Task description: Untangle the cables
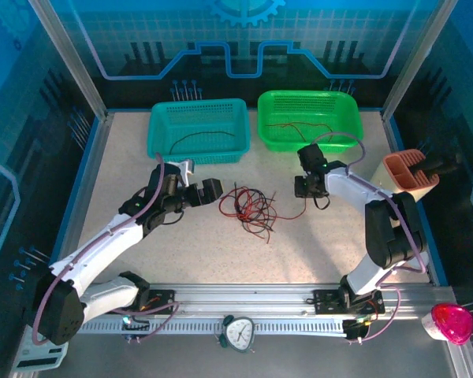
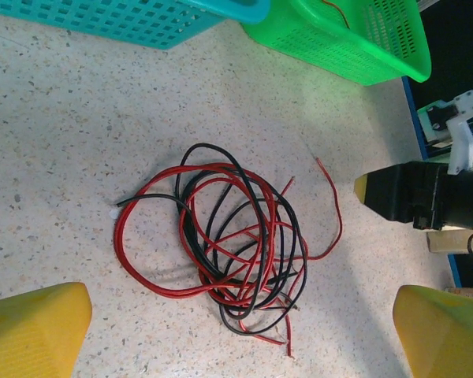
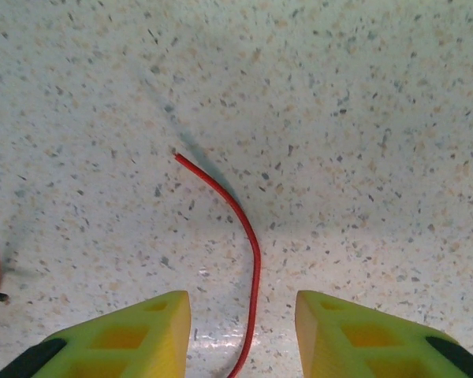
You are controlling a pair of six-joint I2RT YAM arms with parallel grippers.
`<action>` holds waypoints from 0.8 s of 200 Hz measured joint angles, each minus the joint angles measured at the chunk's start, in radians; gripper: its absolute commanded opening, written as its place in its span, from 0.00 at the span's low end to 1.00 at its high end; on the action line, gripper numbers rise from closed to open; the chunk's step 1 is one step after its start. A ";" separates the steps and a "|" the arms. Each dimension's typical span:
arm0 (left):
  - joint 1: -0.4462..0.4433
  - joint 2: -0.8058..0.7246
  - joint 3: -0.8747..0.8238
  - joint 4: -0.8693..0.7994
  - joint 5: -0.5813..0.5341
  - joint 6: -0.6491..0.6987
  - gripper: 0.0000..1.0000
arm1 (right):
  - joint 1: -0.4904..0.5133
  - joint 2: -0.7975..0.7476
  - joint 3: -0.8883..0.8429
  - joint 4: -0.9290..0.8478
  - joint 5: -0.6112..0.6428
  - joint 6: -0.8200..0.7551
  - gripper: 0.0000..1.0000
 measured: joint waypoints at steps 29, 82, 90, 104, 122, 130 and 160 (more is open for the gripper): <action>-0.003 0.000 0.001 0.008 0.000 0.000 0.99 | 0.000 0.010 -0.035 0.002 -0.005 0.009 0.41; -0.011 0.000 0.004 0.020 0.000 0.000 0.99 | 0.001 0.051 -0.086 0.009 -0.013 0.035 0.33; -0.011 0.000 0.004 0.022 0.000 0.000 0.99 | 0.002 0.051 -0.092 0.011 -0.017 0.038 0.33; -0.012 0.000 0.004 0.023 0.000 0.000 0.99 | 0.003 0.051 -0.098 0.021 -0.022 0.045 0.29; -0.013 0.000 0.004 0.024 0.000 0.000 0.99 | 0.008 0.051 -0.099 0.027 -0.027 0.056 0.24; -0.013 0.000 0.004 0.026 0.000 0.000 0.99 | 0.010 0.051 -0.099 0.028 -0.027 0.056 0.21; -0.013 0.000 0.004 0.033 0.000 0.000 0.99 | 0.016 0.051 -0.099 0.036 -0.045 0.065 0.01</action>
